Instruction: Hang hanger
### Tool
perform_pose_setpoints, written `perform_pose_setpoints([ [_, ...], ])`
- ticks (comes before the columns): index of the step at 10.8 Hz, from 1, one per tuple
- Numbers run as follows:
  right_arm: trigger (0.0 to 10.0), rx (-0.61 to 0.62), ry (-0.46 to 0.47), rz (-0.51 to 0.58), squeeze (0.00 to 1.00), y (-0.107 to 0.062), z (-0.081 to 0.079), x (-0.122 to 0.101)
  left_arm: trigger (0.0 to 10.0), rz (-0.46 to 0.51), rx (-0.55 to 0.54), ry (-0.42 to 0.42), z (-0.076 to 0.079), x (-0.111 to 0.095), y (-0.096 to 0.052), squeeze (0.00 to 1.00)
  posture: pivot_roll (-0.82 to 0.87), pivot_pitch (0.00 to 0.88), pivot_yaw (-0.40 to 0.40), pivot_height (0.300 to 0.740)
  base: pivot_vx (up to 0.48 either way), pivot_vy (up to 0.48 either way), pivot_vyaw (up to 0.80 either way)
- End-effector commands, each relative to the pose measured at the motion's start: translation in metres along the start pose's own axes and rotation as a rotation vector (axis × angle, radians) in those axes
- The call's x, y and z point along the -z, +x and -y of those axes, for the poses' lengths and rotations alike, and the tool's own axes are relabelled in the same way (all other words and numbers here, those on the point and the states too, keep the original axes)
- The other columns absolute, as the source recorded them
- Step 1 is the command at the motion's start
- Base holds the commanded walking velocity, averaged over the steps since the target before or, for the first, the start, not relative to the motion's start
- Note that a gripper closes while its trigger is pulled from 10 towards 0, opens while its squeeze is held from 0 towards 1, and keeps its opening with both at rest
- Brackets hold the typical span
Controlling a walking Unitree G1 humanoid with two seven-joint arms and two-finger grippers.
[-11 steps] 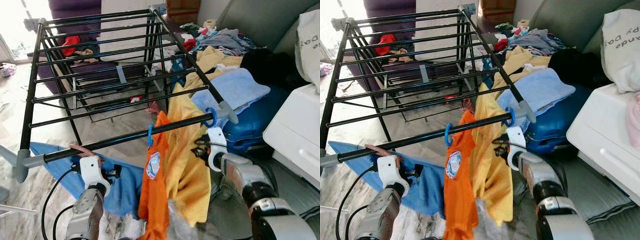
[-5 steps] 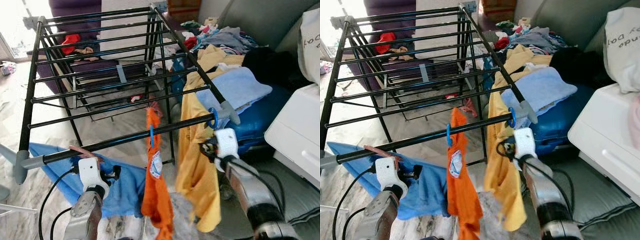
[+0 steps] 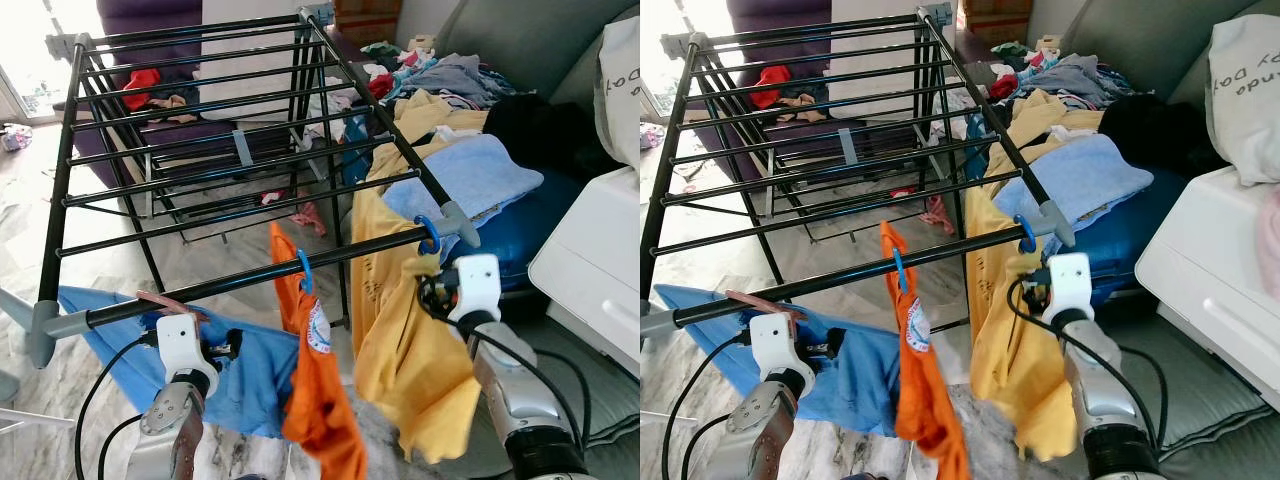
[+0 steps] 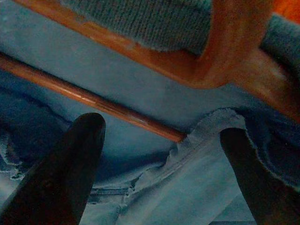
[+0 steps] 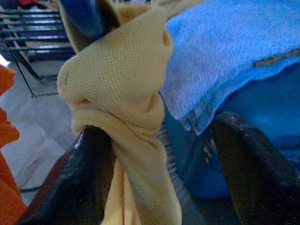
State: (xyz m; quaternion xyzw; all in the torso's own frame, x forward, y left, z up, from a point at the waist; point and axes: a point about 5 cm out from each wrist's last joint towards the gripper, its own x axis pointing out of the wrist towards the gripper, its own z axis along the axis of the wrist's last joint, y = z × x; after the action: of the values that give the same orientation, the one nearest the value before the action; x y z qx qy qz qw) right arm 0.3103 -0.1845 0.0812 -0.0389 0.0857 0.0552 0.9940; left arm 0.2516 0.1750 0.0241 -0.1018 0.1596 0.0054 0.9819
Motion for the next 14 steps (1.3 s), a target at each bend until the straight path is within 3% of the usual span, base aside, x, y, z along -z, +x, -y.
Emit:
perform_pose_setpoints([
  [1,10.0,0.011,0.004,0.064,1.0,0.0006,0.0016,-0.0135,10.0,0.038,0.011,0.031,0.0036,-0.0105,0.0012,0.0,-0.06,0.0,0.041,0.74,-0.259,0.0,0.0],
  [13,10.0,-0.006,0.014,0.096,1.0,0.0054,-0.0063,-0.0212,10.0,0.038,-0.009,0.028,0.0016,-0.0137,0.0018,0.0,-0.05,0.0,0.033,0.74,-0.303,0.0,0.0],
  [14,10.0,-0.01,0.015,0.098,0.9,0.0056,-0.0074,-0.0213,10.0,0.038,-0.013,0.029,0.0003,-0.0136,0.0015,0.0,-0.05,0.0,0.033,0.74,-0.307,0.0,0.0],
])
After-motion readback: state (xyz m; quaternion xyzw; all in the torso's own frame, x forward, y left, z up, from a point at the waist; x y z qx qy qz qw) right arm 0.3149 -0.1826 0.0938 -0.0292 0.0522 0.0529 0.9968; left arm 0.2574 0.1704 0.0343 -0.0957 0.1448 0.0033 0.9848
